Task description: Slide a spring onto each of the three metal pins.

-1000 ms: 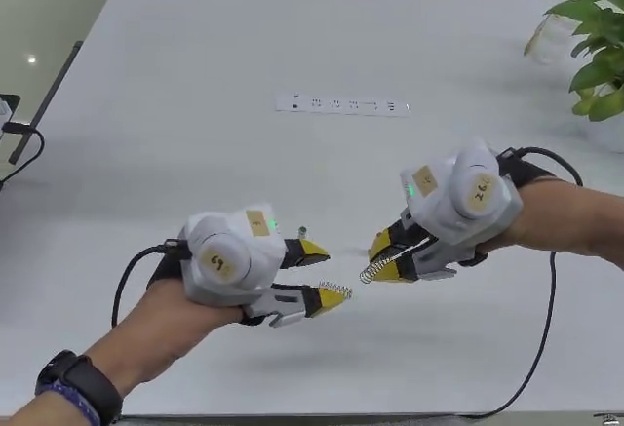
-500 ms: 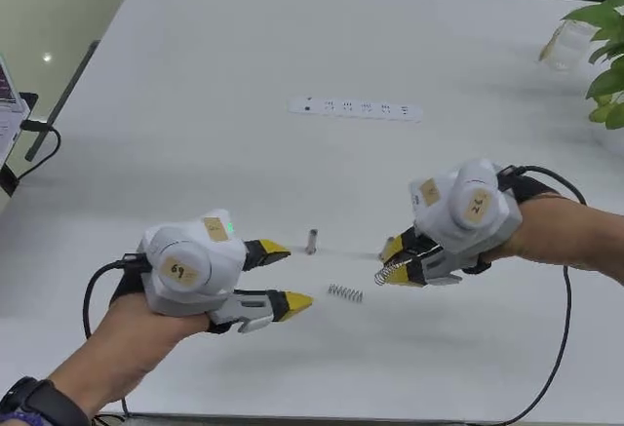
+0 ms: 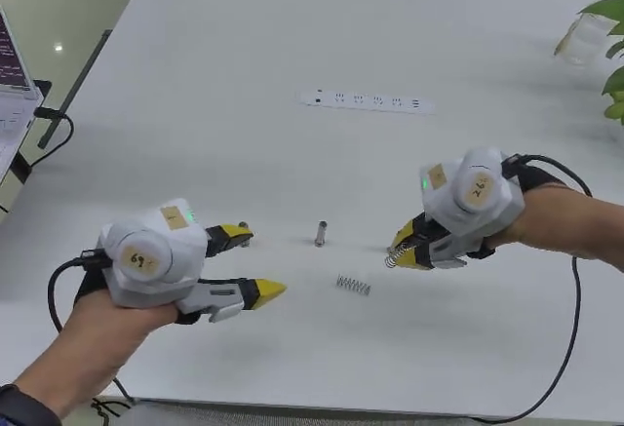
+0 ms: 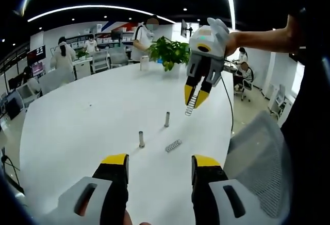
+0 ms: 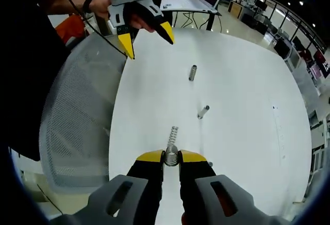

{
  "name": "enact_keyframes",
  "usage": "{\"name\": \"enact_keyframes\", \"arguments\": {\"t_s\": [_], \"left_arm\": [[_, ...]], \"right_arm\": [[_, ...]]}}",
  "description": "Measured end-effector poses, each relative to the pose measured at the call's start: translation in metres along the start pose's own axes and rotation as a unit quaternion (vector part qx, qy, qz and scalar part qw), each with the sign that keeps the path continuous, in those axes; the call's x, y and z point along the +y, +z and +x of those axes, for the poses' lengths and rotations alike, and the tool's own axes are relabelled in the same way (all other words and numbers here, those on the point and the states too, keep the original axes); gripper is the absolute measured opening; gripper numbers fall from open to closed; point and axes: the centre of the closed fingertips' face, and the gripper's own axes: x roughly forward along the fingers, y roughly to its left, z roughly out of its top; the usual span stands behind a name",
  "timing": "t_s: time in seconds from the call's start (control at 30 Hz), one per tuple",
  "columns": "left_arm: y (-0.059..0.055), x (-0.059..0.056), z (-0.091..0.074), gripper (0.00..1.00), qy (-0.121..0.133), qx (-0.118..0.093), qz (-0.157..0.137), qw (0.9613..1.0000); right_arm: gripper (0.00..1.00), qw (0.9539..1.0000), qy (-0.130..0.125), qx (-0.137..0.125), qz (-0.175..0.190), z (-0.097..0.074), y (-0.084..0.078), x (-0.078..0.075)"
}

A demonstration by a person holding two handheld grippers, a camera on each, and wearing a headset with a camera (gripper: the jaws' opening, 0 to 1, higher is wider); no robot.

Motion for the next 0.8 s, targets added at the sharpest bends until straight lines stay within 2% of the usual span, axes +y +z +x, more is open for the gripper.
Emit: {"name": "enact_keyframes", "arguments": {"t_s": [0.07, 0.4, 0.8], "left_arm": [[-0.003, 0.006, -0.005, 0.48, 0.011, 0.001, -0.007, 0.9999], [-0.012, 0.019, -0.022, 0.53, 0.039, 0.002, -0.023, 0.999], [-0.027, 0.026, -0.039, 0.6, 0.061, 0.006, -0.042, 0.9972]], "right_arm": [[0.09, 1.0, -0.002, 0.002, 0.001, 0.002, 0.0, -0.004], [0.09, 1.0, -0.004, 0.006, 0.005, 0.009, 0.001, -0.014], [0.09, 0.9999, 0.001, 0.012, 0.005, 0.019, 0.006, -0.024]]}}
